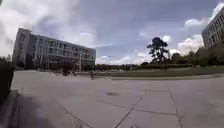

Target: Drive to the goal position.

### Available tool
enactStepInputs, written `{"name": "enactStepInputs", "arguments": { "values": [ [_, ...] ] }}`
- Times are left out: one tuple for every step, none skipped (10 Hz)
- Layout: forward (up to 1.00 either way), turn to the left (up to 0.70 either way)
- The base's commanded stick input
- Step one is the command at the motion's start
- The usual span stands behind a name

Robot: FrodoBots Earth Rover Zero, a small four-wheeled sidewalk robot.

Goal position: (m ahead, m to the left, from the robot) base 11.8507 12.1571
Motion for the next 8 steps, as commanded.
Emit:
{"name": "enactStepInputs", "arguments": {
  "values": [
    [0.00,0.60],
    [0.00,0.65],
    [0.00,0.69],
    [0.20,0.57],
    [0.53,0.37],
    [0.70,0.00],
    [0.70,0.00],
    [0.70,0.00]
  ]
}}
